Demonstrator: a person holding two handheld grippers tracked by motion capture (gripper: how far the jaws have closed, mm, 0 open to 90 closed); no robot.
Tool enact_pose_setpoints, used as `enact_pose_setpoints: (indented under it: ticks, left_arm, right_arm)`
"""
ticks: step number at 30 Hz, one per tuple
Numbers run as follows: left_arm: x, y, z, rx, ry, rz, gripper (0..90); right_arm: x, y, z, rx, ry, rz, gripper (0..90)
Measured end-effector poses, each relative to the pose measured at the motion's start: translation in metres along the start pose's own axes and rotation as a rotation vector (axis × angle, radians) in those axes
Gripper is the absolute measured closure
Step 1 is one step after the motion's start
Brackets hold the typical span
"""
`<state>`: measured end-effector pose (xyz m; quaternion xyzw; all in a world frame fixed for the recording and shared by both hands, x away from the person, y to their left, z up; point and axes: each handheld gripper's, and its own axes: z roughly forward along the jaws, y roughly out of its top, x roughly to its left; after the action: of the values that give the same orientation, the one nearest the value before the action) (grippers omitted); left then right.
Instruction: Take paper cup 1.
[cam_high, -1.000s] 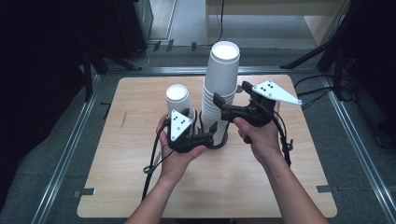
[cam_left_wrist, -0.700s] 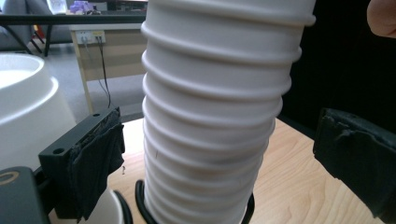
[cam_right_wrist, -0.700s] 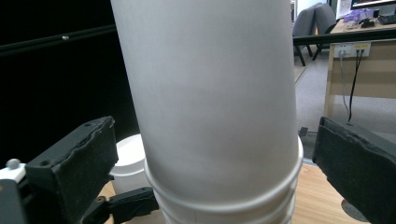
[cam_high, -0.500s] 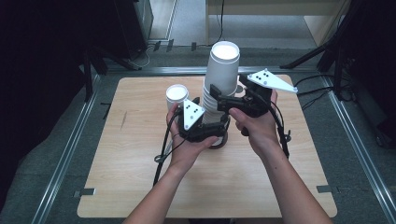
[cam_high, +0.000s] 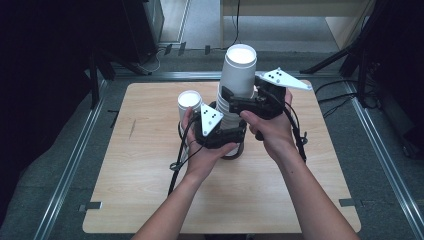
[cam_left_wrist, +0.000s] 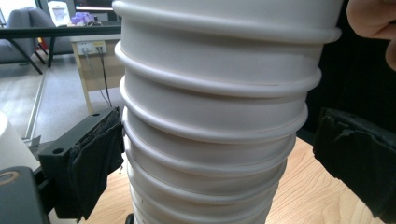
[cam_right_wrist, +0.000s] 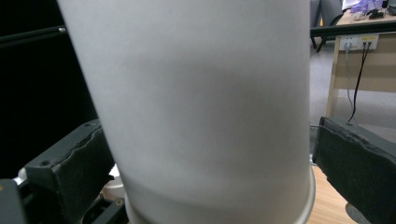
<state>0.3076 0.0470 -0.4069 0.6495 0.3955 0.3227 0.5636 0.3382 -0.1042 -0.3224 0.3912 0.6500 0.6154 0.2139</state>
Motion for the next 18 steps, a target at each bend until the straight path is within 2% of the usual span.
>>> enact_pose_setpoints:
  ticks: [5,8,12,18]
  left_arm:
    - [0.000,-0.003,0.002,-0.011,0.012,-0.015,2.2]
    - [-0.002,-0.006,0.003,-0.002,0.022,-0.008,2.2]
    - [-0.002,-0.011,0.005,0.008,0.026,-0.018,2.2]
    - [-0.001,-0.014,0.006,0.002,0.035,-0.016,2.3]
  right_arm:
    - [-0.003,-0.001,0.003,-0.001,0.006,0.012,0.1]
    - [-0.002,-0.001,0.003,0.004,0.009,0.008,1.0]
    - [-0.002,-0.002,0.002,0.003,0.012,0.002,3.1]
    - [-0.002,-0.002,0.004,-0.004,0.018,0.004,3.4]
